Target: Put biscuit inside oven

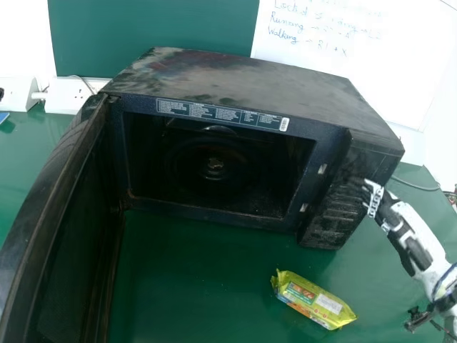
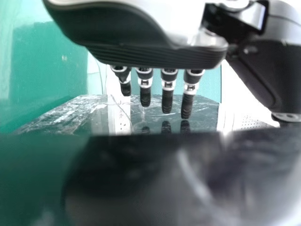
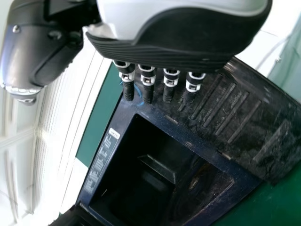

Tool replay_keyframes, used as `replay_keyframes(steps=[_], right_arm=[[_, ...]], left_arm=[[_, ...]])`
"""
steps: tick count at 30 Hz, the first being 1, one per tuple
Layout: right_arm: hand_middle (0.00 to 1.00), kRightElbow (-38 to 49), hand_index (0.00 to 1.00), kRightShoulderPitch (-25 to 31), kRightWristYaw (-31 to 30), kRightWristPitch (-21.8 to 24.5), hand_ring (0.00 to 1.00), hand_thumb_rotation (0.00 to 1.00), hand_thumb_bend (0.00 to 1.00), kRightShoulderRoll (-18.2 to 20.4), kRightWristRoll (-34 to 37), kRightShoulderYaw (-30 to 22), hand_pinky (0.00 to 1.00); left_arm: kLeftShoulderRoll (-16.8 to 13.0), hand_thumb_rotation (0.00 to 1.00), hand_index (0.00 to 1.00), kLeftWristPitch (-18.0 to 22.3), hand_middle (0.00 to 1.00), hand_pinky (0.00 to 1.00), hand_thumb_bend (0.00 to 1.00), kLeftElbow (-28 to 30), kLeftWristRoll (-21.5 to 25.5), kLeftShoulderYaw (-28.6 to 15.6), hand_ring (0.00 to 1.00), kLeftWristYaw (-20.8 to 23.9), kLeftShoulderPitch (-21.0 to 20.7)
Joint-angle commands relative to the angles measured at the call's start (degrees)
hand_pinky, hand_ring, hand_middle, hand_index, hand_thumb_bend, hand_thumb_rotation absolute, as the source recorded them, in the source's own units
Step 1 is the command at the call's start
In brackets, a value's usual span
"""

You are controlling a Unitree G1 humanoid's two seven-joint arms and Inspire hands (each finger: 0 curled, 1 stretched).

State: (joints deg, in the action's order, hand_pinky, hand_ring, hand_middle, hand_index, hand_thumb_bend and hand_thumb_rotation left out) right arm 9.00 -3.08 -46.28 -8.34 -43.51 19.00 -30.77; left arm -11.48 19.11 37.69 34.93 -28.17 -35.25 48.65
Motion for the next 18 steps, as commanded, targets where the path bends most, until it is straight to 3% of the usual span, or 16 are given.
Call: replay_keyframes(steps=[1, 5, 7, 9, 14, 18], right_arm=[[1.00, 0.6, 1.00, 1.3, -0.3, -2.1, 1.00, 1.00, 0.92, -1.0, -0.9, 0.1, 1.00], [1.00, 1.3, 1.00, 2.2, -0.4, -6.8, 1.00, 1.00, 0.92, -1.0, -3.0, 0.4, 1.00], [1.00, 1.1, 1.00, 2.4, -0.6, -9.4, 1.00, 1.00, 0.92, -2.0, -5.3, 0.8, 1.00], [1.00, 1.5, 1.00, 2.6, 0.2, -12.2, 1.00, 1.00, 0.93, -3.2, -9.1, 1.1, 1.00], [1.00, 4.8, 1.00, 3.9, 1.2, -12.0, 1.00, 1.00, 0.93, -5.8, -14.7, 1.5, 1.00], [1.00, 8.9, 1.00, 5.5, 2.5, -11.1, 1.00, 1.00, 0.92, -8.3, -22.6, 1.1, 1.00]], left_arm=[[0.1, 1.00, 0.90, 0.6, 0.92, 0.86, 1.00, 0.2, 0.0, -0.2, 0.90, -0.2, 0.7], [0.0, 1.00, 0.90, 0.4, 0.92, 0.86, 1.00, 0.3, -0.1, -0.2, 0.91, -0.1, 0.7], [0.0, 1.00, 0.90, 0.3, 0.93, 0.93, 1.00, 0.6, -0.4, -0.2, 0.91, 0.1, 0.9], [0.2, 1.00, 0.90, 0.5, 0.92, 0.94, 1.00, 0.7, -0.6, -0.1, 0.89, 0.2, 0.7], [0.2, 0.87, 0.89, 0.5, 0.91, 0.93, 1.00, 0.8, -0.5, -0.1, 0.87, 0.2, 0.9], [0.2, 0.88, 0.88, 0.4, 0.90, 0.90, 1.00, 0.9, -0.3, -0.1, 0.85, 0.2, 1.0]])
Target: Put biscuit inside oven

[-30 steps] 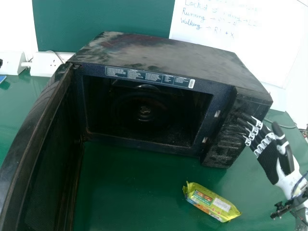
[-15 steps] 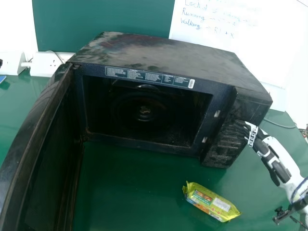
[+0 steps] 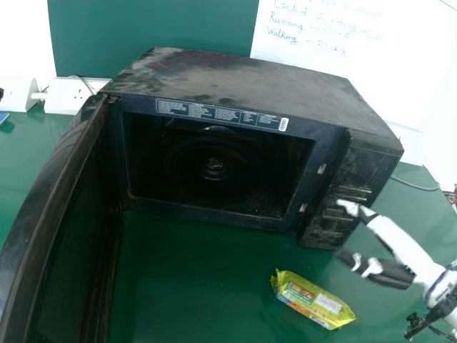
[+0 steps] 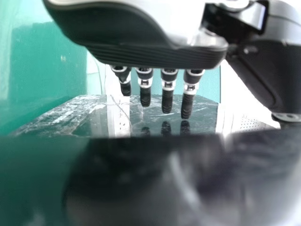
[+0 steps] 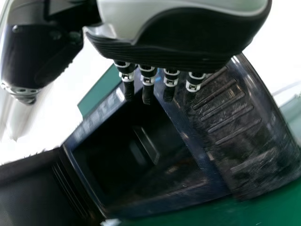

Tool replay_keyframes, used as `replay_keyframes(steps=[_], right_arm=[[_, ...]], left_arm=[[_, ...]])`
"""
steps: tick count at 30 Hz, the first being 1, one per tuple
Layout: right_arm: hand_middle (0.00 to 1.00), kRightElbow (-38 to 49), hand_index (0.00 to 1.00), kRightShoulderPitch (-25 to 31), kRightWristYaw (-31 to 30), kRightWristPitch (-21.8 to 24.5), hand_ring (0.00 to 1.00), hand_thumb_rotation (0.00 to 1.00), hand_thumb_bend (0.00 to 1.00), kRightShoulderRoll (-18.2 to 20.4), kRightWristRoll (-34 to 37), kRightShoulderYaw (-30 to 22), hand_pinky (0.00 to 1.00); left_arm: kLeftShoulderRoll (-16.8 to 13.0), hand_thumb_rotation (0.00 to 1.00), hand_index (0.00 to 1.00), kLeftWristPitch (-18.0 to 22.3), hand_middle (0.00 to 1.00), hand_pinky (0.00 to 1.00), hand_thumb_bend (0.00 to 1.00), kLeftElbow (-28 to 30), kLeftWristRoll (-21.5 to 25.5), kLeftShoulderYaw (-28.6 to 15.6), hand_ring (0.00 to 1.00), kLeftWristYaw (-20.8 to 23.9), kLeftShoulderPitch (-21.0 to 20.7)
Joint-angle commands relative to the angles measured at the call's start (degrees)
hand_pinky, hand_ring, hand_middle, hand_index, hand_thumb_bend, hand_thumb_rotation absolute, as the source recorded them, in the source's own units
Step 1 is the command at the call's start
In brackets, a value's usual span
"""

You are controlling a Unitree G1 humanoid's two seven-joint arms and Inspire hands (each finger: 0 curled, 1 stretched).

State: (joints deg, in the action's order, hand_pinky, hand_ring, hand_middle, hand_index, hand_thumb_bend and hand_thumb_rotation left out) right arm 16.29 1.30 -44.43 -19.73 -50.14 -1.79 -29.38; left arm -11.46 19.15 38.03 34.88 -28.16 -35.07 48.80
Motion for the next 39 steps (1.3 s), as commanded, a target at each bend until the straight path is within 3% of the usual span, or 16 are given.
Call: replay_keyframes(steps=[1, 12, 16, 21, 24, 30, 39], right_arm=[[1.00, 2.3, 1.00, 1.4, 0.7, 0.3, 1.00, 1.00, 0.92, -2.1, -2.9, -0.3, 1.00], [1.00, 3.7, 1.00, 1.8, 3.7, -5.7, 1.00, 1.00, 0.92, -4.7, -11.1, 0.7, 1.00], [1.00, 4.6, 1.00, 1.7, 4.0, -5.4, 1.00, 1.00, 0.93, -6.0, -14.8, 1.5, 1.00], [1.00, 6.6, 1.00, 1.3, 1.8, -3.3, 1.00, 1.00, 0.96, -9.4, -20.6, 4.6, 1.00], [1.00, 7.5, 1.00, 0.9, 2.2, -2.5, 1.00, 1.00, 0.96, -9.7, -22.2, 6.3, 1.00], [1.00, 11.7, 1.00, 0.3, -2.2, 3.5, 1.00, 1.00, 0.97, -11.4, -24.1, 8.9, 1.00], [1.00, 13.7, 1.00, -0.7, -4.6, 11.2, 1.00, 1.00, 0.97, -10.8, -26.8, 13.7, 1.00]], left_arm=[[0.2, 0.88, 0.89, 0.4, 0.91, 0.90, 1.00, 0.6, -0.3, -0.1, 0.86, 0.1, 0.9], [0.1, 0.84, 0.85, -0.2, 0.88, 0.83, 1.00, 1.0, 0.2, 0.1, 0.81, 0.5, 1.3], [-0.1, 0.95, 0.84, -0.3, 0.87, 0.82, 1.00, 1.1, 0.3, -0.2, 0.82, 0.6, 1.3], [-0.4, 1.00, 0.89, -1.1, 0.91, 0.90, 1.00, 1.3, 0.9, -0.5, 0.87, 0.8, 1.5], [-0.5, 1.00, 0.89, -1.0, 0.90, 0.90, 1.00, 1.1, 1.1, -0.6, 0.87, 0.5, 1.2], [-0.9, 1.00, 0.94, -1.3, 0.95, 0.98, 1.00, 1.0, 1.8, -0.7, 0.91, 0.3, 1.4], [-0.9, 1.00, 0.94, -1.4, 0.95, 1.00, 1.00, 0.8, 1.9, -0.8, 0.91, 0.3, 1.2]])
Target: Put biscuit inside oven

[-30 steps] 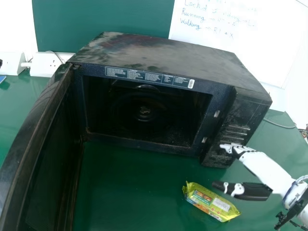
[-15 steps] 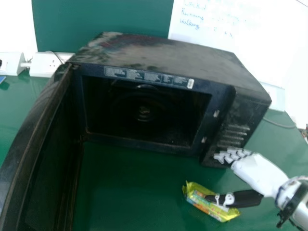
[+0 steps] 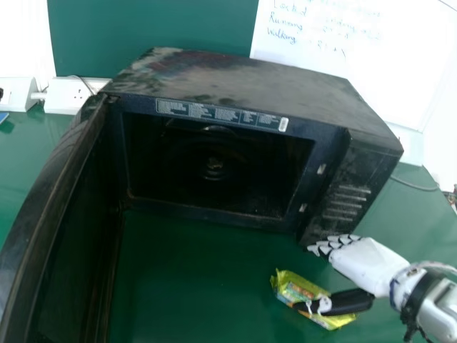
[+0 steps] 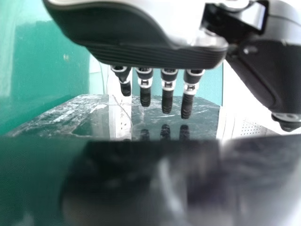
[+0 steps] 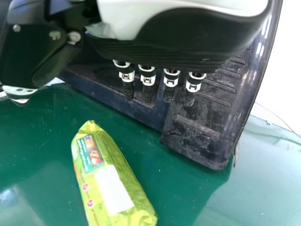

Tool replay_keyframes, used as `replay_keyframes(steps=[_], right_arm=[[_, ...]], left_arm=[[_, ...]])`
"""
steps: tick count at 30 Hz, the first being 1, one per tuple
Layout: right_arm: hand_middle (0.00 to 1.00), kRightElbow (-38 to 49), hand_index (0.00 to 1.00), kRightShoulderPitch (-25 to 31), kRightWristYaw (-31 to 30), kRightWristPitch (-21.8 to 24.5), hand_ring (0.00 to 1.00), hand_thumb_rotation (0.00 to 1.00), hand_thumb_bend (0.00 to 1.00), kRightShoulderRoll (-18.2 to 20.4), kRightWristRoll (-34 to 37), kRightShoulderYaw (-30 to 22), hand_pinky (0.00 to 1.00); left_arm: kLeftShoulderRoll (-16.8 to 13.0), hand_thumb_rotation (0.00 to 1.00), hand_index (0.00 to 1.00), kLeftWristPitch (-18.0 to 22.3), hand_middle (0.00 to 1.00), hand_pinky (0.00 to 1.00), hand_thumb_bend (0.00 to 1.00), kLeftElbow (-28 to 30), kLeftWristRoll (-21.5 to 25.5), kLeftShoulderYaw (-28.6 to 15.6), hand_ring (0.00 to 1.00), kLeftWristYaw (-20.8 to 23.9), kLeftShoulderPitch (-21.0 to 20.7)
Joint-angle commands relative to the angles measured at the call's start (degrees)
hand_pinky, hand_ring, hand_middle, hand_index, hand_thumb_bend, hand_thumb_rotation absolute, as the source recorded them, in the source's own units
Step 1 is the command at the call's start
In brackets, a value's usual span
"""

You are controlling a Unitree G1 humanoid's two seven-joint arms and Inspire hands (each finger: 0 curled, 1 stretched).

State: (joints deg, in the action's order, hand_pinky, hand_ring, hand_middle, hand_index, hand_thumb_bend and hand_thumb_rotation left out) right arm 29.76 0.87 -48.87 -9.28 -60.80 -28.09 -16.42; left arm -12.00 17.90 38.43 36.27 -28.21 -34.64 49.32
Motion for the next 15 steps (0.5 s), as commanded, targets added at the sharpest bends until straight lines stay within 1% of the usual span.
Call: replay_keyframes(steps=[1, 11, 15], right_arm=[[1.00, 0.1, 1.00, -0.2, -0.2, 1.0, 1.00, 1.00, 0.97, -0.2, -0.9, 1.2, 1.00], [1.00, -1.5, 1.00, 1.2, 1.4, 0.4, 1.00, 1.00, 0.96, 0.0, -5.6, 3.5, 1.00], [1.00, -2.1, 1.00, 2.0, 2.0, 0.3, 1.00, 1.00, 0.97, 0.2, -7.0, 4.0, 1.00]], left_arm=[[-0.4, 1.00, 0.94, -0.2, 0.95, 1.00, 1.00, 0.5, 0.4, -0.8, 0.91, -0.1, 0.7], [-0.3, 1.00, 0.93, 0.0, 0.95, 1.00, 1.00, 0.9, -0.1, -1.0, 0.91, 0.0, 0.9], [-0.4, 1.00, 0.92, -0.1, 0.94, 0.98, 1.00, 1.0, -0.1, -1.3, 0.90, 0.1, 1.0]])
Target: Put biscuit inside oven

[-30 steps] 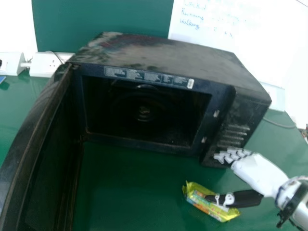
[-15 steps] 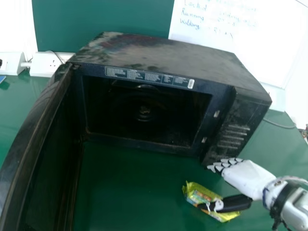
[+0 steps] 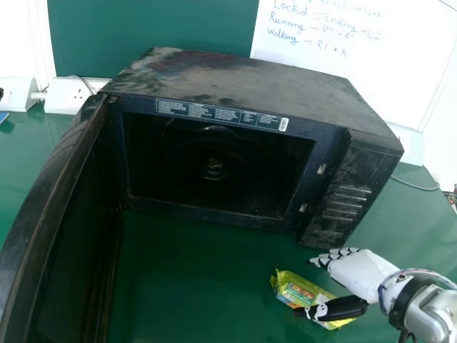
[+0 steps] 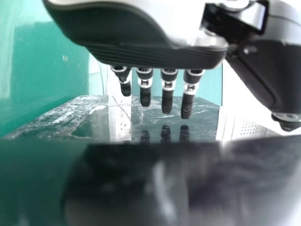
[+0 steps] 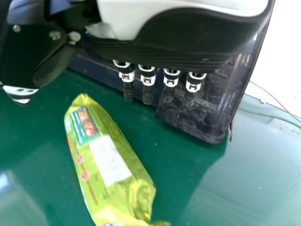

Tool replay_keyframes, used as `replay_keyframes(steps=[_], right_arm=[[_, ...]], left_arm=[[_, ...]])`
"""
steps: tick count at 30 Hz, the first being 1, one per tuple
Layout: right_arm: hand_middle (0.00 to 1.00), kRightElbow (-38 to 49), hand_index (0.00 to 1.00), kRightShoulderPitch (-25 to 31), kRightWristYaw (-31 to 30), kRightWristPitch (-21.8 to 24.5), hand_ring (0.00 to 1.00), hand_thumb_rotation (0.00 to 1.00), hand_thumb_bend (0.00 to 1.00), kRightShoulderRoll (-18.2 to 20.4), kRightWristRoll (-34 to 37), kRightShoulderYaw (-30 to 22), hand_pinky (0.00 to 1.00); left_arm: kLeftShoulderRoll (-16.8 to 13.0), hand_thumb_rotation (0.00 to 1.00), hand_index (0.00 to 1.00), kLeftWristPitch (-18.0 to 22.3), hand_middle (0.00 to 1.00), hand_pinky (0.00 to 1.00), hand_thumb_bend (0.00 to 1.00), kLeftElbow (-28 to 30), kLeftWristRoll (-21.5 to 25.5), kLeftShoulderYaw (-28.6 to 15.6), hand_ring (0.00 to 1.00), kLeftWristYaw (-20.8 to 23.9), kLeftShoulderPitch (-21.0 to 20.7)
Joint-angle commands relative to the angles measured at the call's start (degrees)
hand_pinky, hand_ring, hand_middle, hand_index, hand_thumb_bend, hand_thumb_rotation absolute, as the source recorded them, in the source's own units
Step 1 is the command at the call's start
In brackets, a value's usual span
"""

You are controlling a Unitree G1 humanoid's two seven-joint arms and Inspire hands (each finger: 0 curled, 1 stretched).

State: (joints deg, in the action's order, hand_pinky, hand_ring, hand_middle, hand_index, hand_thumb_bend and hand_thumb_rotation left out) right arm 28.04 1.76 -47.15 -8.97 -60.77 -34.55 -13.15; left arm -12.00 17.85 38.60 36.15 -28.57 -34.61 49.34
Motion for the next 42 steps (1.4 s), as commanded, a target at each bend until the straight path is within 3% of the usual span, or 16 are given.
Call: replay_keyframes(steps=[1, 13, 42], right_arm=[[1.00, -0.4, 1.00, 1.2, 0.0, 0.3, 1.00, 1.00, 0.97, 0.1, -0.7, 0.9, 1.00], [1.00, -1.7, 1.00, 2.2, -0.8, 1.6, 1.00, 1.00, 0.98, -0.3, -1.9, 1.3, 1.00], [1.00, -8.8, 1.00, 0.8, 9.9, 1.8, 1.00, 1.00, 0.97, 4.7, -8.8, 9.5, 1.00]], left_arm=[[-0.4, 1.00, 0.93, -0.2, 0.94, 0.99, 1.00, 0.9, 0.1, -1.0, 0.91, 0.1, 1.0], [-0.2, 1.00, 0.93, 0.1, 0.95, 0.99, 1.00, 1.4, 0.3, -1.6, 0.92, 0.0, 1.6], [0.8, 1.00, 0.94, 0.8, 0.94, 1.00, 1.00, 1.4, 0.5, -1.1, 0.90, -0.6, 1.1]])
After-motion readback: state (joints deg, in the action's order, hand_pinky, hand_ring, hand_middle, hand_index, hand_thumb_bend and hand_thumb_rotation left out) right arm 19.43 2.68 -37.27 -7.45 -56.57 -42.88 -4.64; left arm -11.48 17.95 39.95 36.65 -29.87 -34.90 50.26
